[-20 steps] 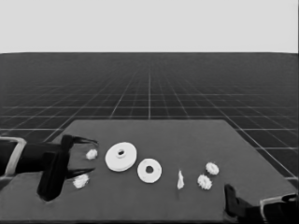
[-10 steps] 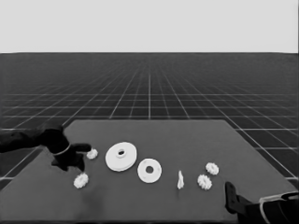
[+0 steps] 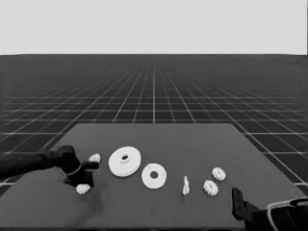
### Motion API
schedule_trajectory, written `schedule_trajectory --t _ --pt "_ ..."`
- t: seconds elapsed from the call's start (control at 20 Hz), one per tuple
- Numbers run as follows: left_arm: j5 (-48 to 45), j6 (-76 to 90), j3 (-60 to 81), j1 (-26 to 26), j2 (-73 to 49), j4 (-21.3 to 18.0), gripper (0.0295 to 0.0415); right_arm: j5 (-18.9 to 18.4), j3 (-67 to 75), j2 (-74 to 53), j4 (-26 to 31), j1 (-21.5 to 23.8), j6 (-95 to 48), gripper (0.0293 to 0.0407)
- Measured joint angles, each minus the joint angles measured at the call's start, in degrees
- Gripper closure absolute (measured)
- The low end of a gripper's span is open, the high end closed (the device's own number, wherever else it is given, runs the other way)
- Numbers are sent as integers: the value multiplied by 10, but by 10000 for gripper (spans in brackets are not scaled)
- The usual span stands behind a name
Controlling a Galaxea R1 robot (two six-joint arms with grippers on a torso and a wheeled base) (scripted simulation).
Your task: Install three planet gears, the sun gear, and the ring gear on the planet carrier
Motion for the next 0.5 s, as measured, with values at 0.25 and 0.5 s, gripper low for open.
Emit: schedule_trajectory --t 0.25,0.5 --pt "0 0 0 0 0 0 398 0 0 0 0 0 0 315" --pt "0 0 0 0 0 0 398 0 0 0 0 0 0 315"
